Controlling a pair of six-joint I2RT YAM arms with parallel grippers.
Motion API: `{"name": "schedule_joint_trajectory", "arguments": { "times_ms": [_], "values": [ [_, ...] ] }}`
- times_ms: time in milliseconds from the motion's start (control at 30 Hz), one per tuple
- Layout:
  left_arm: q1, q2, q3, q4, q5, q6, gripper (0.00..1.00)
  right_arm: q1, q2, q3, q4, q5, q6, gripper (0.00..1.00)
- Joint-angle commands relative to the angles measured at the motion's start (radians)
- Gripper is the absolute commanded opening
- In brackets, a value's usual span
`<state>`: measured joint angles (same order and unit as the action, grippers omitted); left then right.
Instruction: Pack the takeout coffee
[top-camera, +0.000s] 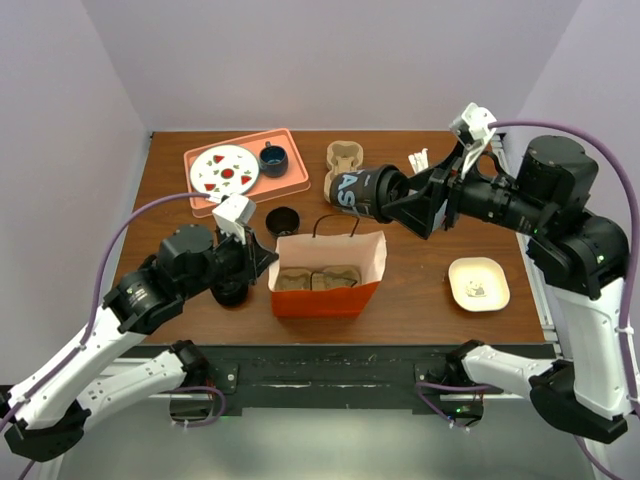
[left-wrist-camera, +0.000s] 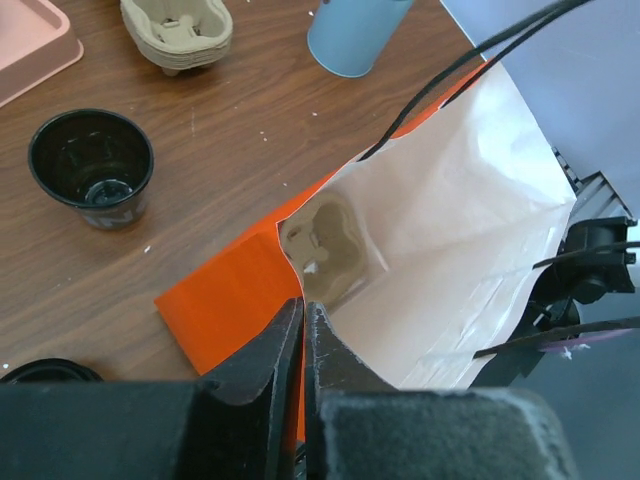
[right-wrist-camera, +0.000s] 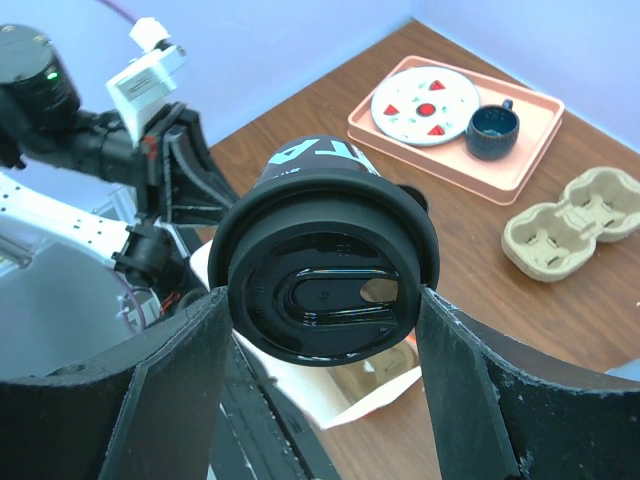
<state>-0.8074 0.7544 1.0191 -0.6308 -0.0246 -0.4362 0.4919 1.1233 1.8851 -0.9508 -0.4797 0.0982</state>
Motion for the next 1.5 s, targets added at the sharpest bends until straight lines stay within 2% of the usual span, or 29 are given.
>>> {"name": "schedule_joint_trajectory", "arguments": {
  "times_ms": [0,67,167,200,333,400,533,733,867,1000,1100,1200,1467],
  "values": [
    [-0.003,0.029,0.079,-0.001,-0.043,-0.013,0.11,0.005,-0.019,0.020,0.015,-0.055,-0.037,0.45],
    [-0.001,0.046,0.091,-0.010,-0.043,-0.015,0.13,0.005,-0.020,0.002,0.029,-0.077,-0.034,0.45],
    [-0.003,0.042,0.096,-0.012,-0.054,-0.018,0.23,0.010,-0.029,-0.050,0.020,-0.099,-0.063,0.45],
    [-0.001,0.034,0.096,-0.003,-0.057,-0.018,0.32,0.011,-0.036,-0.090,0.018,-0.077,-0.078,0.45],
    [-0.001,0.036,0.125,-0.024,-0.087,-0.019,0.44,0.013,-0.053,-0.142,-0.006,-0.045,-0.124,0.45],
    [-0.003,0.048,0.159,-0.071,-0.110,-0.030,0.52,0.013,-0.059,-0.159,-0.005,-0.066,-0.124,0.41],
    [-0.001,0.077,0.203,-0.164,-0.172,-0.062,0.56,0.016,-0.063,-0.190,-0.023,-0.094,-0.135,0.42],
    [-0.001,0.089,0.211,-0.251,-0.225,-0.179,0.58,0.086,-0.017,-0.193,-0.094,-0.020,-0.153,0.44],
    [-0.003,0.088,0.208,-0.271,-0.224,-0.262,0.58,0.215,0.062,-0.141,-0.140,0.094,-0.161,0.43],
    [-0.001,0.109,0.202,-0.262,-0.209,-0.286,0.57,0.293,0.138,-0.075,-0.177,0.235,-0.189,0.42],
    [-0.001,0.138,0.197,-0.270,-0.205,-0.277,0.56,0.324,0.179,-0.037,-0.178,0.280,-0.210,0.42],
    [0.005,0.174,0.234,-0.343,-0.265,-0.279,0.56,0.343,0.228,0.028,-0.198,0.289,-0.218,0.43],
    [0.010,0.165,0.242,-0.374,-0.258,-0.332,0.55,0.453,0.296,0.008,-0.203,0.389,-0.255,0.42]
  ]
}}
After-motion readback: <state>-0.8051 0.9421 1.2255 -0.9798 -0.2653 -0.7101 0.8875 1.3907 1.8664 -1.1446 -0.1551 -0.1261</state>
